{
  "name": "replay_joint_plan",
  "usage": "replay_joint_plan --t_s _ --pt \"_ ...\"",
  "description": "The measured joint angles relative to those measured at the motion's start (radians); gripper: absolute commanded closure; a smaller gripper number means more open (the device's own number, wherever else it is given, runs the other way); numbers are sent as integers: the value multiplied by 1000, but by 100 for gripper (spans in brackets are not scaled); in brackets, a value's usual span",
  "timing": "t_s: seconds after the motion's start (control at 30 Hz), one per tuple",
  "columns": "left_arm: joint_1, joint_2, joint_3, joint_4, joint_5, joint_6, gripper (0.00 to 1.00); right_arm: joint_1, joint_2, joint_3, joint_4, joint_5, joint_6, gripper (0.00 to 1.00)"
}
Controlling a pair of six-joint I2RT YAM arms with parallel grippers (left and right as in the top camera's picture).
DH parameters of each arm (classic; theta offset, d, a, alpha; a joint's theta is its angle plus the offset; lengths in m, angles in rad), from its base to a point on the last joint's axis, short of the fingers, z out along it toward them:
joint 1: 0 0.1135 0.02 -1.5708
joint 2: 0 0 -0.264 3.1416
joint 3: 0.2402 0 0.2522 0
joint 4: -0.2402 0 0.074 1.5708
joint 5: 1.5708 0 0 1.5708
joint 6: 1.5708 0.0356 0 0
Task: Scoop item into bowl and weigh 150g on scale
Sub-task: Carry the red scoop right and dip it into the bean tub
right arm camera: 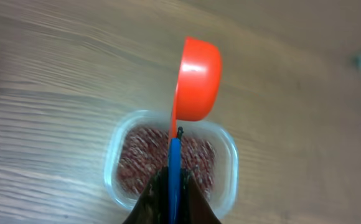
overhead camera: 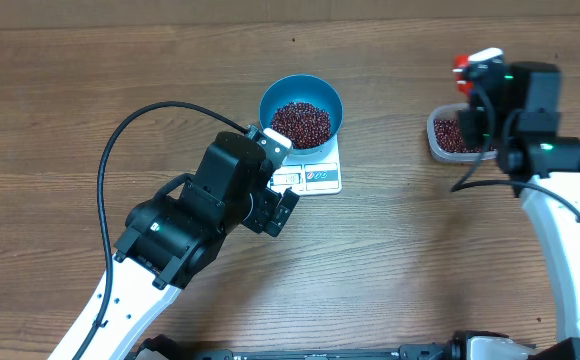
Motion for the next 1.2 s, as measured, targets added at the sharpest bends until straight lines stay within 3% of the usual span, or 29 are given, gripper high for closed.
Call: replay_joint_plan --t_s 0.3,1.2 --pt "0 0 0 0 0 0 1 -162 14 -10 -73 -135 72 96" --pt "0 0 0 0 0 0 0 -165 237 -35 -86 -254 84 96"
